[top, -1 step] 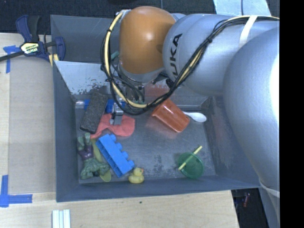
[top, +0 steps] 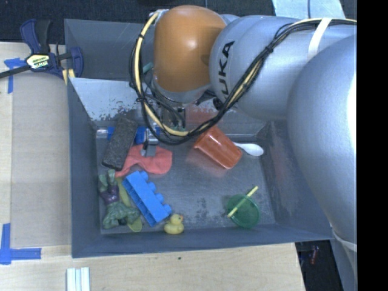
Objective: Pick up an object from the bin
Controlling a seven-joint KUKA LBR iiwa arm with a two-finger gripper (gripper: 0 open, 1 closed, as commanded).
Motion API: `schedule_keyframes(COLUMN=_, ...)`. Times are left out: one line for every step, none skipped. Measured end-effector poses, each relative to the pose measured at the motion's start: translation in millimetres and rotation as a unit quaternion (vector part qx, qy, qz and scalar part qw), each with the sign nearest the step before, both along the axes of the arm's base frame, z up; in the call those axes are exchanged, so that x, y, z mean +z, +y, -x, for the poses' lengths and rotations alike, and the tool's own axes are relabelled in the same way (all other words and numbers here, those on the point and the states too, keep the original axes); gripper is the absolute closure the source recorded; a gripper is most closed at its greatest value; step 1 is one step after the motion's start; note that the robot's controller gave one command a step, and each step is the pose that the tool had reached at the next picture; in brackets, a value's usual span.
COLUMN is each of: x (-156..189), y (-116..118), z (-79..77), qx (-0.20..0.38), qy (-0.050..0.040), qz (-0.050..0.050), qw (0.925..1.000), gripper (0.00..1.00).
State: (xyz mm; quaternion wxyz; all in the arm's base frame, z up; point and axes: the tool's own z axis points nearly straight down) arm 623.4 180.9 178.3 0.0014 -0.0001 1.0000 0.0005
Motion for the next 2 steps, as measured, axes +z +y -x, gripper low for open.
schedule_keyframes(x=-67.3, y=-21.0, z=11.9, qx=0.035, qy=-0.0017, qz=0.000, qw=0.9994, gripper=0.00)
schedule_keyframes(x=-107.1, y=-43.4, z=45.3, qx=0.109, qy=-0.0070, qz=-0.001, qw=0.9940, gripper=1.00)
